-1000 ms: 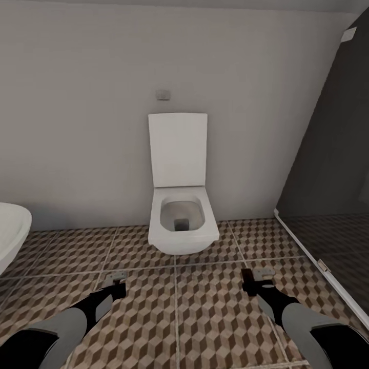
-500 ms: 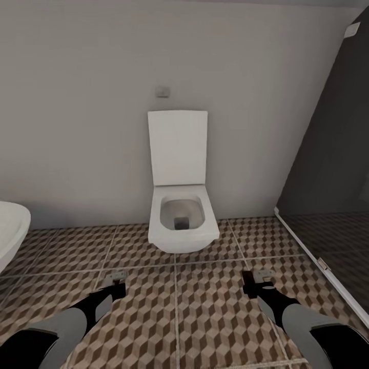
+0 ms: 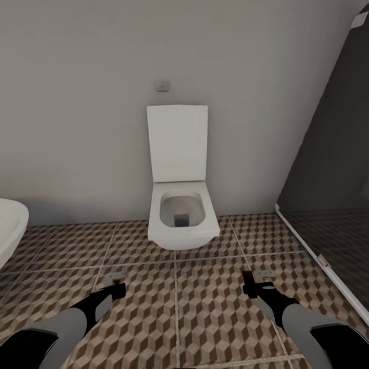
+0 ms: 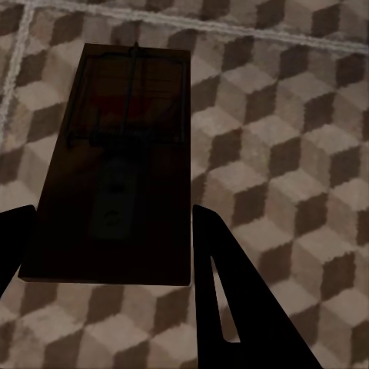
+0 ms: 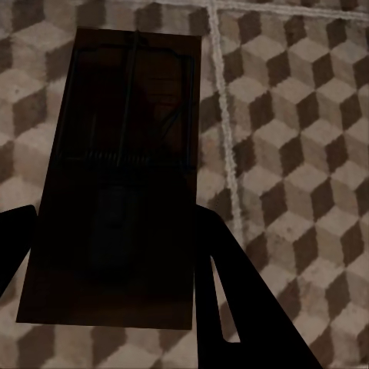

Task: Take the four mousetraps from the cabinet in the bathroom and place them on the bathroom floor. Make sure all four end up on the same floor surface, and ensure that at least two of them are either under or directly next to the same bathroom sink.

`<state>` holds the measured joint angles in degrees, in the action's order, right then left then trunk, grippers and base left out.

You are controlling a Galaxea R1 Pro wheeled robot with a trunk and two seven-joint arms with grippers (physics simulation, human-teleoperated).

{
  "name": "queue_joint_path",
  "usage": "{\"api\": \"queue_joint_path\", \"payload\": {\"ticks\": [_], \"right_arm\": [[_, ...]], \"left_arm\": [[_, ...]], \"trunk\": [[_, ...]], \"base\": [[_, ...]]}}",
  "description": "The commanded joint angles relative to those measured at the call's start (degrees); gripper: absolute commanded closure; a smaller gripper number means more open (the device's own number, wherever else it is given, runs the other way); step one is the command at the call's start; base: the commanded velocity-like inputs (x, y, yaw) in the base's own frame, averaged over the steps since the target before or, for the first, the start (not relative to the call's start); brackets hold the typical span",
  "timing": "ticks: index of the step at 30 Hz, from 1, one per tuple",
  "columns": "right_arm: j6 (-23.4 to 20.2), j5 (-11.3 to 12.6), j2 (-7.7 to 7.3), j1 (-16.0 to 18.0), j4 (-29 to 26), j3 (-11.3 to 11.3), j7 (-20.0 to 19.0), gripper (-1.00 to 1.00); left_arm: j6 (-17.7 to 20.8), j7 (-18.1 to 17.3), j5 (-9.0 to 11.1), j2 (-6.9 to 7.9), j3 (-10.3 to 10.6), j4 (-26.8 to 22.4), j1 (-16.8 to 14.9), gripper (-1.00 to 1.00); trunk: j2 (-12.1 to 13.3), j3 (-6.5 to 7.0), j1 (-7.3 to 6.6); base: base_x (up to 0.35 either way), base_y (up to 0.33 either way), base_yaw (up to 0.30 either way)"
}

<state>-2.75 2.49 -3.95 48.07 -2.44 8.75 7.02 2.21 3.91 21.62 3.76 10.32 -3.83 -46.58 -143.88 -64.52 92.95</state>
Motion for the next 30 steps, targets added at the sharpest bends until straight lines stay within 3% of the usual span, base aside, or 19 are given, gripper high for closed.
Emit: {"api": "queue_joint_path", "payload": {"ticks": [1,30], "right_arm": [[-0.26,0.39,0.00,0.00,-0.08,0.48,0.28,1.00],[-0.23,0.57,0.00,0.00,-0.08,0.48,0.28,1.00]], "left_arm": [[0.25,0.22,0.35,0.02,0.49,-0.12,0.00,1.00],[0.47,0.22,0.35,0.02,0.49,-0.12,0.00,1.00]], "trunk": [[-0.02,-0.14,-0.01],[-0.02,-2.46,-0.01]], "base": [[0.000,0.000,0.000],[0.000,0.000,0.000]]}}
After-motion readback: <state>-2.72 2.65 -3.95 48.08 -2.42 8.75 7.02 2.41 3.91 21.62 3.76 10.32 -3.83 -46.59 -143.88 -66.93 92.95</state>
